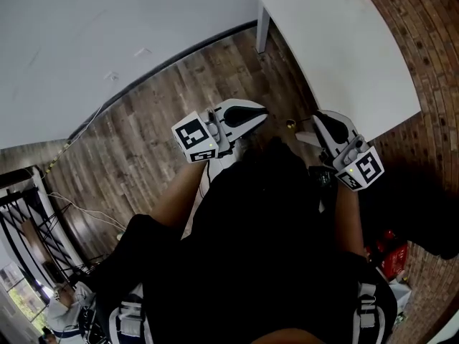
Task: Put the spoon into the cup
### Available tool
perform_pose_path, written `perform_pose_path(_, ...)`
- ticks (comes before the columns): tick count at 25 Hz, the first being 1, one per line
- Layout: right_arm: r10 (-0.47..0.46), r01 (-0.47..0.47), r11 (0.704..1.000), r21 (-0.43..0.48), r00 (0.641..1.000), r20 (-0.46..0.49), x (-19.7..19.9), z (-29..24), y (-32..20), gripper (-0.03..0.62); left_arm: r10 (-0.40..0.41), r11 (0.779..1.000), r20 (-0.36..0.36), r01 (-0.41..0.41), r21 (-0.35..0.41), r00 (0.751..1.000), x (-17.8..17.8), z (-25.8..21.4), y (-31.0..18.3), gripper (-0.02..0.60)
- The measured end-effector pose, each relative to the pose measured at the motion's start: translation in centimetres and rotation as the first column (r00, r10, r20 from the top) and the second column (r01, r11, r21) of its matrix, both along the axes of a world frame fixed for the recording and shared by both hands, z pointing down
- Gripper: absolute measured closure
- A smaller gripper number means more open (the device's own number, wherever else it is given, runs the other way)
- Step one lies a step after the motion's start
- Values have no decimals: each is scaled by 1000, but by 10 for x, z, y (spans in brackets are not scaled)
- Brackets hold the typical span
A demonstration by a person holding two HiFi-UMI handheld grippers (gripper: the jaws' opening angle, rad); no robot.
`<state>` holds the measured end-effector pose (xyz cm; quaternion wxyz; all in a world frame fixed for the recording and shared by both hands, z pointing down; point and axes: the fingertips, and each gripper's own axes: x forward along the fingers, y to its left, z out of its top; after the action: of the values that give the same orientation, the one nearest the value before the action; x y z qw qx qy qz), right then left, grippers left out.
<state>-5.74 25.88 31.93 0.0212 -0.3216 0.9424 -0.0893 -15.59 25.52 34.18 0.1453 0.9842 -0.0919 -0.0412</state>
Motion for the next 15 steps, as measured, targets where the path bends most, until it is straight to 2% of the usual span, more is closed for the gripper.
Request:
perform_pose_path(8, 53, -53, 999, 10, 997, 54, 34, 8, -95, 586, 3, 1000, 38, -3, 9, 999, 20, 4, -96, 565)
perform_pose_path(15, 79, -79, 997, 0, 993, 91, 66, 6, -181, 586, 68, 998, 70, -67, -14, 995, 60, -2, -181, 565)
